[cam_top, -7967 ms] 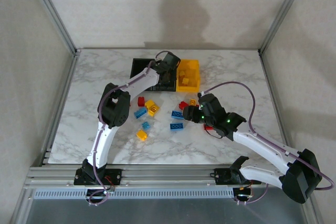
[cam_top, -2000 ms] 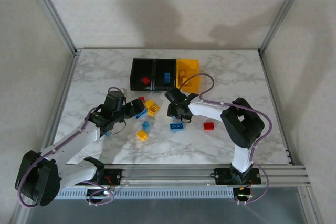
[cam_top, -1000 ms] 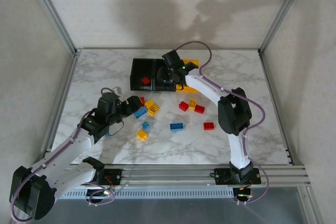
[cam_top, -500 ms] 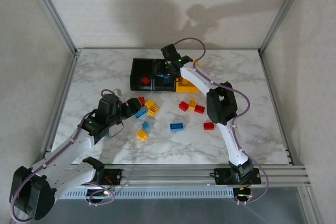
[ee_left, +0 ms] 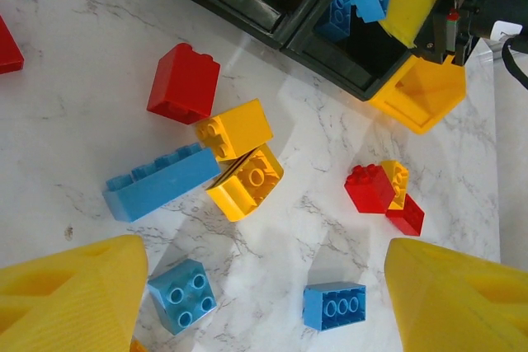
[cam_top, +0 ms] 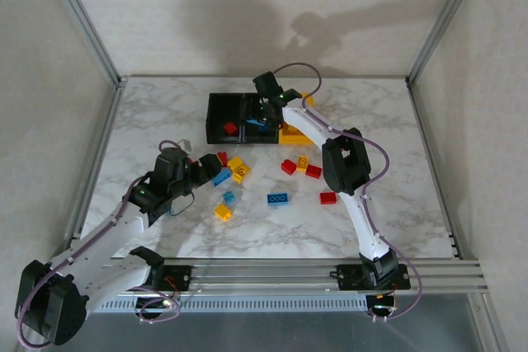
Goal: Sort the legos into containers by color
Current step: Place the lego in the container.
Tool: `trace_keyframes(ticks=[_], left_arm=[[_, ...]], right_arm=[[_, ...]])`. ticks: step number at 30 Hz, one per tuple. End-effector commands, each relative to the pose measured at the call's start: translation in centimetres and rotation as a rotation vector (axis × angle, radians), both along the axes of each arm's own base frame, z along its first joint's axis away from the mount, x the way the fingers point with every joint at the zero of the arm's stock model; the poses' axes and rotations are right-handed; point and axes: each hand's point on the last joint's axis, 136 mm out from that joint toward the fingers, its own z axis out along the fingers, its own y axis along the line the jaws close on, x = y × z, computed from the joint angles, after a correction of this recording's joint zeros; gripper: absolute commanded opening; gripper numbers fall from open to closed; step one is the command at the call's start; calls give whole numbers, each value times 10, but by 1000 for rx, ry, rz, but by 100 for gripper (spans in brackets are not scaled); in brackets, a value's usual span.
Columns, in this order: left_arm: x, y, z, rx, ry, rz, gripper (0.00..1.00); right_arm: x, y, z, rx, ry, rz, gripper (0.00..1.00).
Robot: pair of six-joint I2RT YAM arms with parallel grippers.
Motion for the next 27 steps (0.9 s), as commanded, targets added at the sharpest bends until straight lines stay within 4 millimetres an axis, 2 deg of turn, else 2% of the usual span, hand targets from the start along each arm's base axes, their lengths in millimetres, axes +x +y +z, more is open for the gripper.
trace_keyframes(ticks=[1,19,27], left_arm=[[-3,4,-9,17,24,19,76],[-3,4,-7,8,23,26,76],[-5,6,-5,6,19,35,76]], right_arm=[[4,-2,1,9,-8,-10,71],[0,-3,61,60,-118,-8,78],[-9,-1,87,72,-164,18,75]])
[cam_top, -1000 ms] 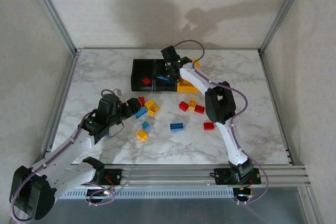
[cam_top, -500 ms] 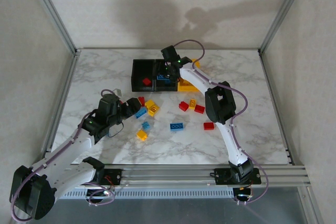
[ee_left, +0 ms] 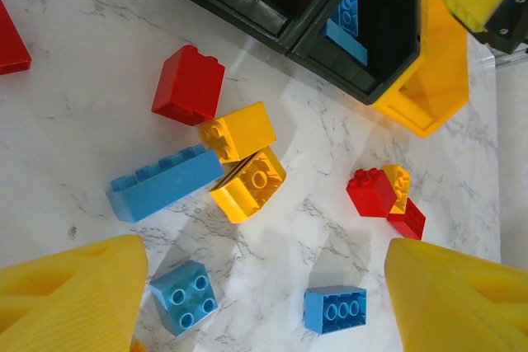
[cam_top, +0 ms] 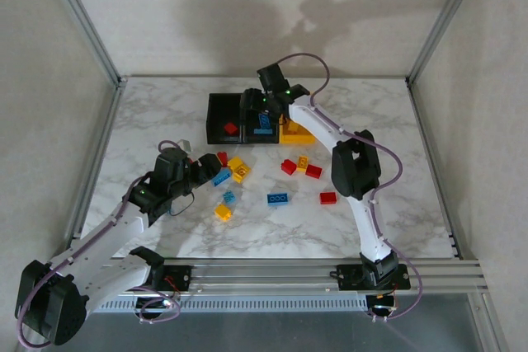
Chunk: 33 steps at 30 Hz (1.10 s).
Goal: Sort the legos into containers by color
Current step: Place the lego in the container, then pick up the lego from the center of the table.
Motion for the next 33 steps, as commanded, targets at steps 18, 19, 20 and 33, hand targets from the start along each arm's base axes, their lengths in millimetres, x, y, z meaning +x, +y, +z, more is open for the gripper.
trace_keyframes(ticks=[18,19,20,33], left_arm=[[-16,-17,-19,9,50,-68,76],[-17,-20,-19,7,48,-76,76],[-17,-22,-18,3,40,-81,76],[-9,-23,-35,150,106,-30,73]], right_arm=[[-126,-69,14,-131,-39,41,74],[-131,-76,9,-147,-28,32,74],[-136,-83,4,-164,-13,19,74],[-198,-128,-33,-129,79,-43,73]])
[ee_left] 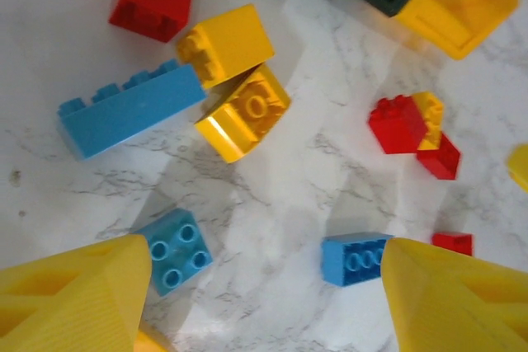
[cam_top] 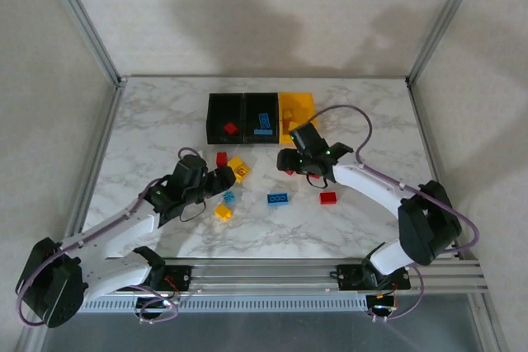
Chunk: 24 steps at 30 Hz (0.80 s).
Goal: Sort the legos into containers by color
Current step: Pick up the lego from the center of the table.
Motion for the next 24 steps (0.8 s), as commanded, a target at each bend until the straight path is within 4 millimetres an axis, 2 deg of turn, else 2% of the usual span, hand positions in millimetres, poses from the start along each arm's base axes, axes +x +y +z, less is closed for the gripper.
trace_keyframes(ticks=[1,5,9,12,16,19,24], left_arm=[[12,19,-1,136,19,91,72],[31,30,-6,330,26,79,71],[55,30,-13,441,49,57,66],[73,33,-27,490,88,65,65],[93,30,-39,535,113,57,63],[103,29,-43,550,118,53,61],[118,36,-52,522,126,67,58]], right_arm=[[-8,-5,9,59,-19,-33,73],[-23,-13,15,80,-35,-40,72],[-46,5,24,129,-62,44,71],[-55,8,19,122,-50,59,71],[-61,8,12,119,-34,55,70],[-63,9,14,131,-37,59,70],[-65,7,13,129,-38,61,70]])
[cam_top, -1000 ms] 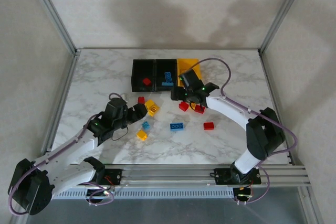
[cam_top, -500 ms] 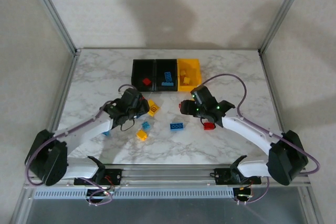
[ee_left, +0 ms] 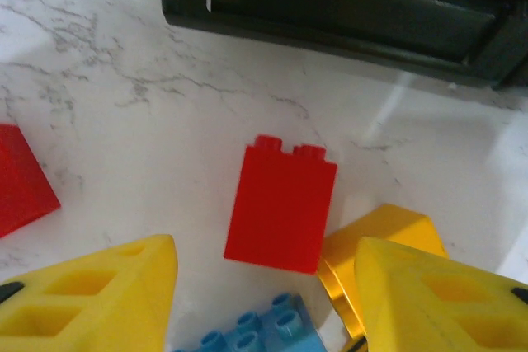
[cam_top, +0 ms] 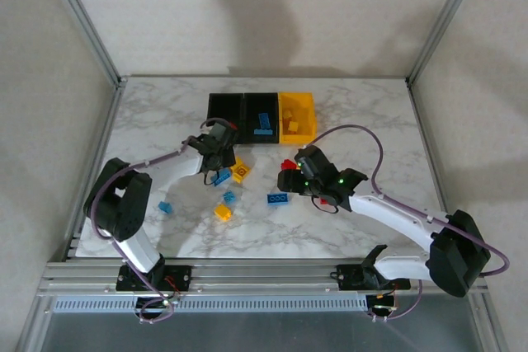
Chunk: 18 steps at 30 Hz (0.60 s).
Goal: Sort the legos into containers by color
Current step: Pick up the lego from the center of the table.
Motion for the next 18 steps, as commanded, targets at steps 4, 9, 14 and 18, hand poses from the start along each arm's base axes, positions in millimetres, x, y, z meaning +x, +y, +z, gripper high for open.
trace_keyframes(ticks=[4,9,14,18], left_arm=[[21,5,-2,-27,-7,-6,57],[25,-8,-9,-67,8,-38,58],[25,-9,-16,-60,22,-47,59],[23,-6,-29,-38,46,-47,55]], right_arm=[[-4,0,-1,17,-1,-4,70],[-4,2,-5,17,5,-2,70],[-4,4,-8,19,17,-1,70],[-3,5,-8,20,20,-1,70]])
